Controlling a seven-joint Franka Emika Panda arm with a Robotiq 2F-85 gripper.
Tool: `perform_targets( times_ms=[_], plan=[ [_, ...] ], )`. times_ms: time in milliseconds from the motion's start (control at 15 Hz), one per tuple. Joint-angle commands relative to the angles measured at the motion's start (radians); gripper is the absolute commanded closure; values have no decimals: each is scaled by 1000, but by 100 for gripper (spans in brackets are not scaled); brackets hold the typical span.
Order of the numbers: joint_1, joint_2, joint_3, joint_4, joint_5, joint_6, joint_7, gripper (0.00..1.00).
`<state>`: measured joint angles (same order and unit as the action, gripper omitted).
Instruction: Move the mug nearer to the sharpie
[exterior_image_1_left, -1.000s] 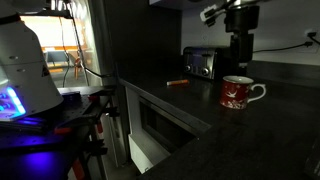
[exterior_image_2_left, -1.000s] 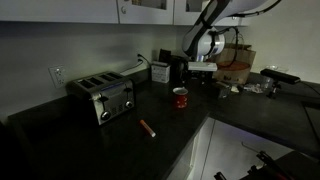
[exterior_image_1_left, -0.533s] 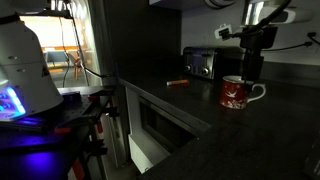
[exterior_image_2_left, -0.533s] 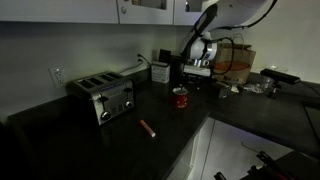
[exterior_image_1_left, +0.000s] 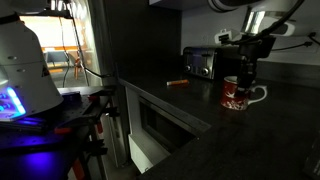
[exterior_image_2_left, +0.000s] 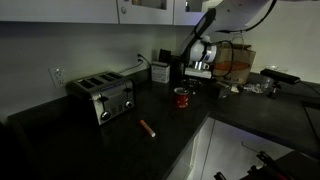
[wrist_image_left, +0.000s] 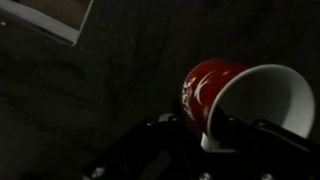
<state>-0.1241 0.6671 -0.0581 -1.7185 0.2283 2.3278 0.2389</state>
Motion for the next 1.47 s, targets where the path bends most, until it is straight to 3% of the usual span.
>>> perform_targets(
  times_ms=[0, 533, 933, 1400],
  plan=[
    [-15, 16, 20, 19, 23, -52, -54, 99],
    [18, -59, 32, -77, -17, -35, -130, 98],
    [122, -162, 54, -230, -127, 24, -156, 98],
    [239, -183, 66, -317, -256, 133, -118, 98]
  ],
)
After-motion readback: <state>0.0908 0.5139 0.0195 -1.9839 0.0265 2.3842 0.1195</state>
